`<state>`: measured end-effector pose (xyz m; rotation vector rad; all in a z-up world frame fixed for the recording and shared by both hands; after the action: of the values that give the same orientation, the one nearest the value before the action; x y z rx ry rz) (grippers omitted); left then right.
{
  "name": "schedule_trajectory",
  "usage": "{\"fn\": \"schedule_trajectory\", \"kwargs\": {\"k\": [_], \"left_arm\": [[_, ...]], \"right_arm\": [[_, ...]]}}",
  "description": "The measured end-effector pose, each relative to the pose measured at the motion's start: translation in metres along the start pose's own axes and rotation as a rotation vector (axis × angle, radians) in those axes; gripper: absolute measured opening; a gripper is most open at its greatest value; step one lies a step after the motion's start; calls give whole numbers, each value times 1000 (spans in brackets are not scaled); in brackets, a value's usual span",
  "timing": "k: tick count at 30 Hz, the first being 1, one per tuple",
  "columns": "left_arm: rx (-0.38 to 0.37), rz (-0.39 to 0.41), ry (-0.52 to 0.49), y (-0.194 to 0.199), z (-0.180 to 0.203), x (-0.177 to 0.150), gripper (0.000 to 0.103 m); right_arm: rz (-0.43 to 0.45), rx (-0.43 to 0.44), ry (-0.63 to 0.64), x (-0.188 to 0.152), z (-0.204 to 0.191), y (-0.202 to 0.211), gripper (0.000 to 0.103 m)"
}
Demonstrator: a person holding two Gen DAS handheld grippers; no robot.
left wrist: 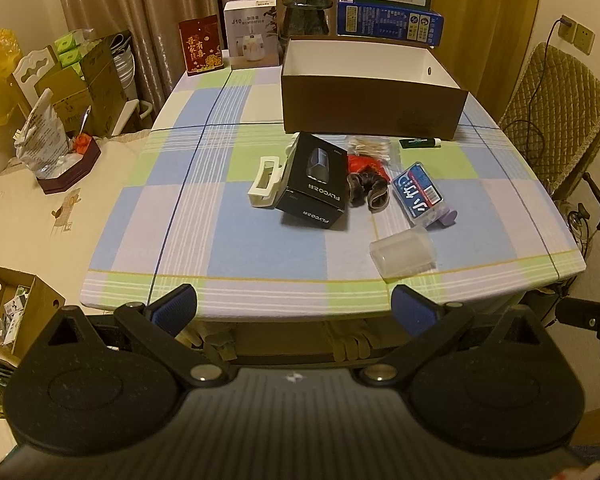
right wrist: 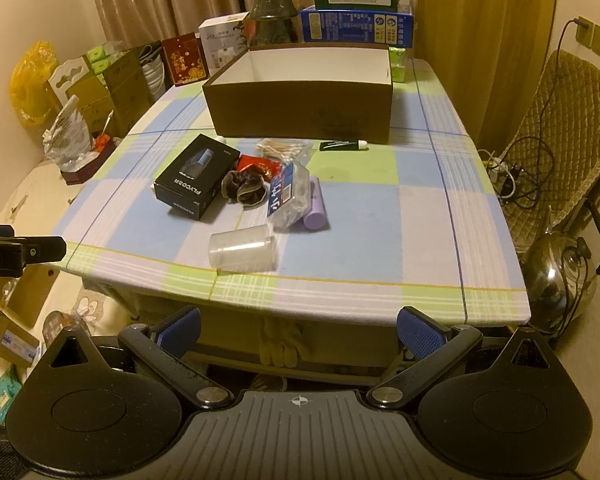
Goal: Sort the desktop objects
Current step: 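Move both tools toward the items on the table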
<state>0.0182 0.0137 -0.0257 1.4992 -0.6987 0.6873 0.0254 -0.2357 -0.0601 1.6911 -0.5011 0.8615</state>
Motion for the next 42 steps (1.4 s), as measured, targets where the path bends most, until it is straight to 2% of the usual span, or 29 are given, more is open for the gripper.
{"fn": "schedule_trajectory", "kwargs": {"k": [19,42], "left_arm": [[2,-14,-2,-5,-6,-3,102],[-32,-30,-36,-27,-3,6,102]], "right_arm": [[-19,11,8,-1,-6,-5,101],[18,6,-47,4,3,-16,101]]}}
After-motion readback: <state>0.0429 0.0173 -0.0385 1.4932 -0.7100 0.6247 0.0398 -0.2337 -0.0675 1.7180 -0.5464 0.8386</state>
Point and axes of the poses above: each gripper's, at about its wrist camera, not at the fingertips, and y roughly against the way its jaws point, z to its right, x to its top, the point moved 2 cm from there along -y, roughly the way its jaws point, and after that the axes turned 12 degrees about z, right-handed, at the moved point
